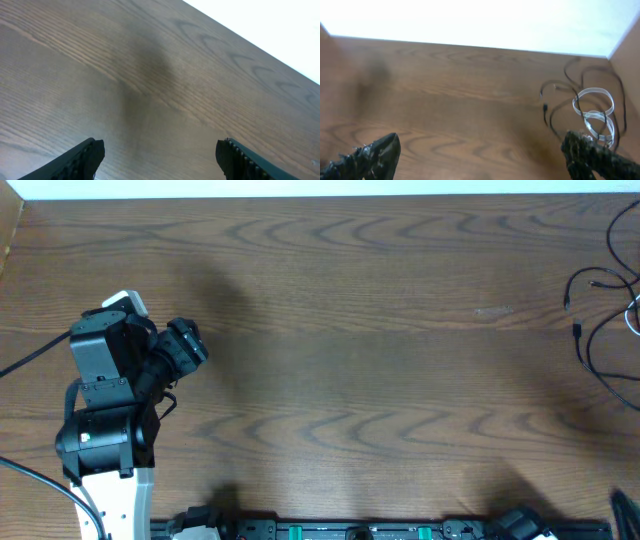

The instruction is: Untangle cables

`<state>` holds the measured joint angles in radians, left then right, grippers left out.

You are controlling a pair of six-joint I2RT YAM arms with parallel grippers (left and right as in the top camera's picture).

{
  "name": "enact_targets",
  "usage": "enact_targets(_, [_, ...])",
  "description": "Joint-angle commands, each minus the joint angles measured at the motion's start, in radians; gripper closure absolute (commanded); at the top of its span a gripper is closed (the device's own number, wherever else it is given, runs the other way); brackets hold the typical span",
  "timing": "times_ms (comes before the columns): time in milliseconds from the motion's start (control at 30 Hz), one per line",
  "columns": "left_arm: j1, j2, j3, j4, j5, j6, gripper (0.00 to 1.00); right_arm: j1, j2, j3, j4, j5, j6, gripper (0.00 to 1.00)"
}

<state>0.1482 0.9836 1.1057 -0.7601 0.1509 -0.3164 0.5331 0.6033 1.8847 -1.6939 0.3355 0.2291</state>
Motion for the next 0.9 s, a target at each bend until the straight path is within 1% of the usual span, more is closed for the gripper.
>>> enact_targets(0, [0.004, -0.008, 0.009, -0.003, -0.006, 0.010, 0.23, -0.014, -0.109, -0.127, 0.012, 0.032, 0.137, 0.01])
enact_targets(133, [0.004, -0.008, 0.009, -0.002, -0.006, 0.014, 0.22, -0.014, -0.214, -0.324, 0.060, 0.031, 0.141, 0.01])
enact_targets(233, [0.004, -0.007, 0.009, -0.003, -0.006, 0.017, 0.22, -0.014, -0.232, -0.471, 0.074, -0.067, 0.132, 0.01])
enact_targets(300, [0.004, -0.008, 0.009, -0.011, -0.006, 0.017, 0.22, -0.014, -0.232, -0.570, 0.152, -0.130, 0.132, 0.01])
enact_targets(367, [0.004, -0.008, 0.009, -0.018, -0.006, 0.017, 0.22, -0.014, -0.233, -0.668, 0.283, -0.169, 0.132, 0.01])
enact_targets(500, [0.004, -0.008, 0.009, -0.036, -0.006, 0.017, 0.21, -0.014, -0.233, -0.875, 0.609, -0.209, 0.096, 0.01])
enact_targets(667, [0.004, -0.008, 0.009, -0.054, -0.006, 0.017, 0.21, -0.014, -0.233, -1.168, 1.074, -0.242, 0.009, 0.01])
enact_targets(733, [0.004, -0.008, 0.009, -0.054, -0.006, 0.017, 0.20, -0.014, -0.233, -1.290, 1.267, -0.264, -0.064, 0.01])
enact_targets(800, [0.004, -0.008, 0.009, -0.054, -0.006, 0.017, 0.20, -0.014, -0.233, -1.382, 1.395, -0.276, -0.117, 0.01])
enact_targets(867, [0.004, -0.008, 0.009, -0.055, -0.006, 0.017, 0.20, -0.014, -0.232, -1.472, 1.495, -0.276, -0.134, 0.01])
